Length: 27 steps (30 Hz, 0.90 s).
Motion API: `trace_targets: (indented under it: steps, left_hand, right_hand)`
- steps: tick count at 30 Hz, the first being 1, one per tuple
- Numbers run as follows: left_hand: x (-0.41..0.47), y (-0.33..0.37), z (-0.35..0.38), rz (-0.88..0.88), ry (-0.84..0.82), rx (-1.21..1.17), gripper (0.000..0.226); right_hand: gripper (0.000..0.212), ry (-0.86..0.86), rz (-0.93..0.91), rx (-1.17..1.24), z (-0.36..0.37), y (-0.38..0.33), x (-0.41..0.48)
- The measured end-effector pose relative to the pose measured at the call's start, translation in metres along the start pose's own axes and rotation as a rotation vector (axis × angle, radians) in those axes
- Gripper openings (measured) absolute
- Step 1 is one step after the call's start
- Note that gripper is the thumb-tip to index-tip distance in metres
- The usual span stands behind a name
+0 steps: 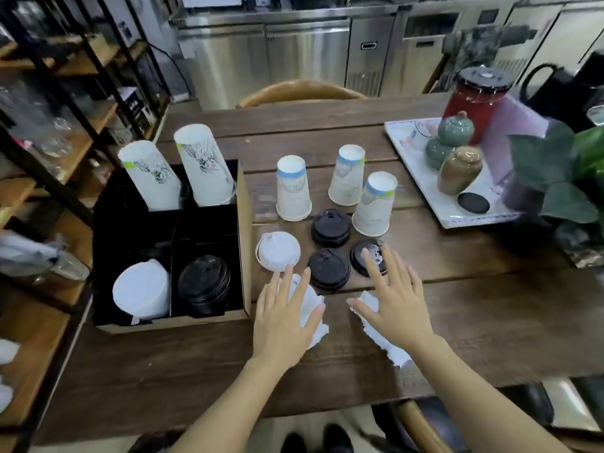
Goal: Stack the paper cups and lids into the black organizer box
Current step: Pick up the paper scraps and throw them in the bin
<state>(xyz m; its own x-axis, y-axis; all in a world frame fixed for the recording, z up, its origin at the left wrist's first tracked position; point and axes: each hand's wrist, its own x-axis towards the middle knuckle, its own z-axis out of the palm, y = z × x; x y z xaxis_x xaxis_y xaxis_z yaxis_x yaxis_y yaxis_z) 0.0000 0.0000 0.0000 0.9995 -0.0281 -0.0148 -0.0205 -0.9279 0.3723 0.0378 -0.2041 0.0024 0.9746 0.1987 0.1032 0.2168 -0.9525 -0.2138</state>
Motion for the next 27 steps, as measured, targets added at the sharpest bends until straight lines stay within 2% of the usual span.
trace_targets:
  steps: [4,9,13,16,18,21,24,27]
  left_hand:
    - [-0.017,-0.005,0.025,0.036,-0.051,0.111,0.067]
    - [-0.028,-0.016,0.041,0.149,0.042,0.238,0.059]
    - [-0.025,-0.018,0.048,0.211,0.155,0.241,0.055]
    - [-0.024,-0.016,0.049,0.266,0.262,0.139,0.044]
    - [-0.024,-0.011,0.044,0.217,0.275,0.008,0.041]
    - [-0.028,0.004,0.027,-0.031,0.257,-0.271,0.039]
    - [-0.033,0.012,0.009,-0.247,0.272,-0.422,0.042]
    - [-0.037,0.011,-0.009,-0.319,0.400,-0.513,0.020]
  right_hand:
    - [0.081,-0.141,0.060,-0.058,0.029,0.016,-0.030]
    - [0.089,-0.280,0.117,0.024,0.050,0.031,-0.054]
    - [0.041,-0.089,0.018,0.097,0.053,0.034,-0.056]
    - [0.019,0.011,0.021,0.154,0.051,0.036,-0.050]
    - [0.015,-0.030,0.069,0.196,0.044,0.033,-0.041]
    - [0.016,-0.090,0.143,0.315,0.025,0.017,-0.019]
    - [0.023,-0.092,0.089,0.444,0.004,-0.012,0.000]
    - [0.039,-0.082,-0.012,0.536,-0.017,-0.050,0.006]
